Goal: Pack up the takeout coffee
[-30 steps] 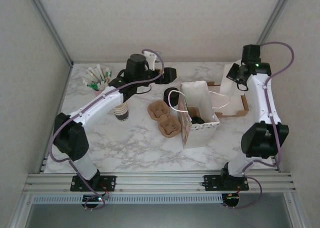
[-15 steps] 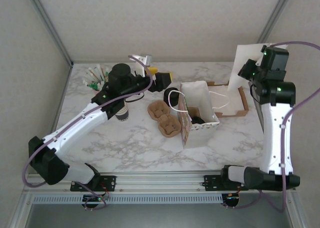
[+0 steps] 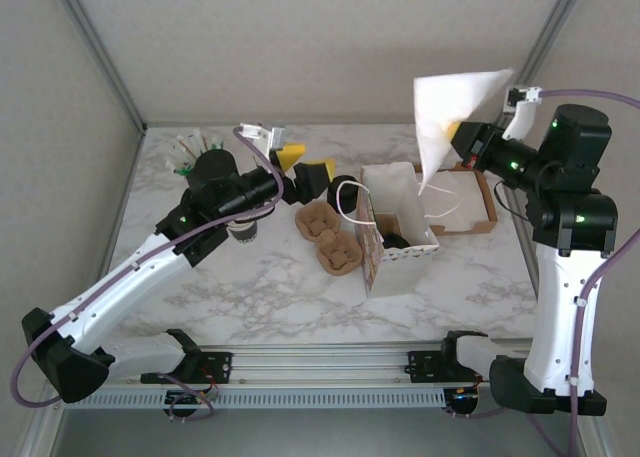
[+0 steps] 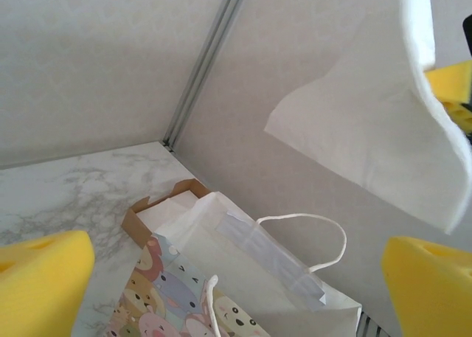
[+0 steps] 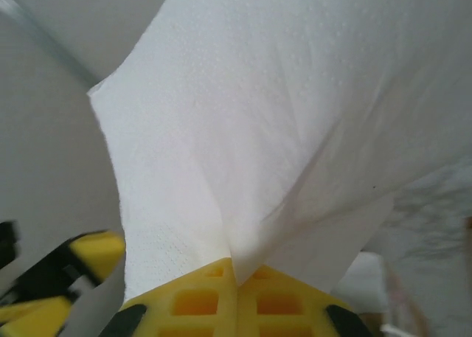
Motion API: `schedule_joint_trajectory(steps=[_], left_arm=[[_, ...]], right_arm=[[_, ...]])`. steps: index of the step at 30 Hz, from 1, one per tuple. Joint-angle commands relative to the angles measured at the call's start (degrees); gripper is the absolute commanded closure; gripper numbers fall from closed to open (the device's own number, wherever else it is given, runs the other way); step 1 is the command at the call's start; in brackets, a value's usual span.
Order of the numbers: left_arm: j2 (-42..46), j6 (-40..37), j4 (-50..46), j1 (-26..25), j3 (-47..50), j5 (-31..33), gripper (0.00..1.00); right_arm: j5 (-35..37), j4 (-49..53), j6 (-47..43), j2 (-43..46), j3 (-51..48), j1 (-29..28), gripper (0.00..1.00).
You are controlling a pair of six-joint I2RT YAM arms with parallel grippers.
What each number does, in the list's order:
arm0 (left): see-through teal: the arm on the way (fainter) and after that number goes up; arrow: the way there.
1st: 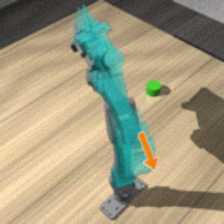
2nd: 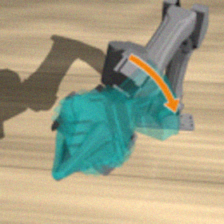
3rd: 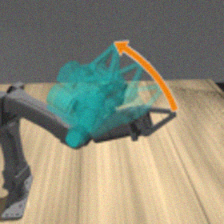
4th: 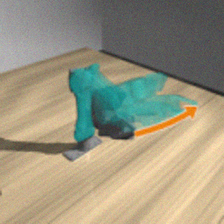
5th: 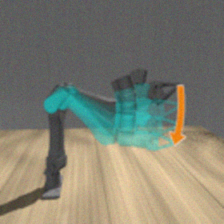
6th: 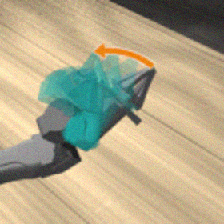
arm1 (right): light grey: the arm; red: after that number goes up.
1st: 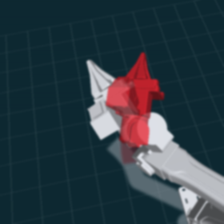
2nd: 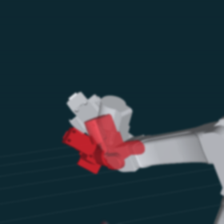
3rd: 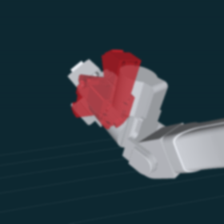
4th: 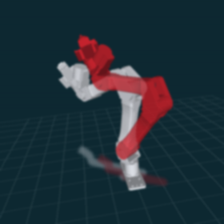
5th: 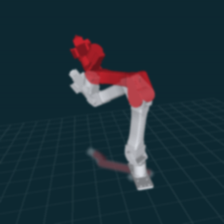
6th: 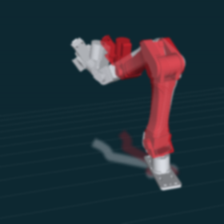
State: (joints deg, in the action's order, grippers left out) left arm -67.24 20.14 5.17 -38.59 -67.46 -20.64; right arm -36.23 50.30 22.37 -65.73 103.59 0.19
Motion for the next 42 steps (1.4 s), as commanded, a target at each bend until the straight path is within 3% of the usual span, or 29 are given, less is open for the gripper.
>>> schedule_joint_trajectory(steps=[1,8,12,27,42], left_arm=[[2.49,0.07,1.73,-0.56,1.38,0.70,0.00],[3.61,0.85,2.46,-0.79,2.77,0.66,0.00],[3.18,1.13,2.68,-0.87,2.94,0.56,0.00],[1.74,0.53,1.99,-1.05,2.51,0.70,0.00],[0.36,0.43,1.79,-1.05,2.38,1.85,0.00]], right_arm=[[-15.56,-1.02,3.75,0.92,-0.91,-0.71,1.00],[-27.65,4.82,2.94,-1.14,-4.01,-1.63,1.00],[-28.35,6.57,0.55,-1.84,-7.36,-2.29,1.00],[-12.47,16.47,-8.89,-5.50,-12.15,-5.95,1.00],[-13.40,11.75,-4.95,-1.41,-6.15,-5.98,1.00]])
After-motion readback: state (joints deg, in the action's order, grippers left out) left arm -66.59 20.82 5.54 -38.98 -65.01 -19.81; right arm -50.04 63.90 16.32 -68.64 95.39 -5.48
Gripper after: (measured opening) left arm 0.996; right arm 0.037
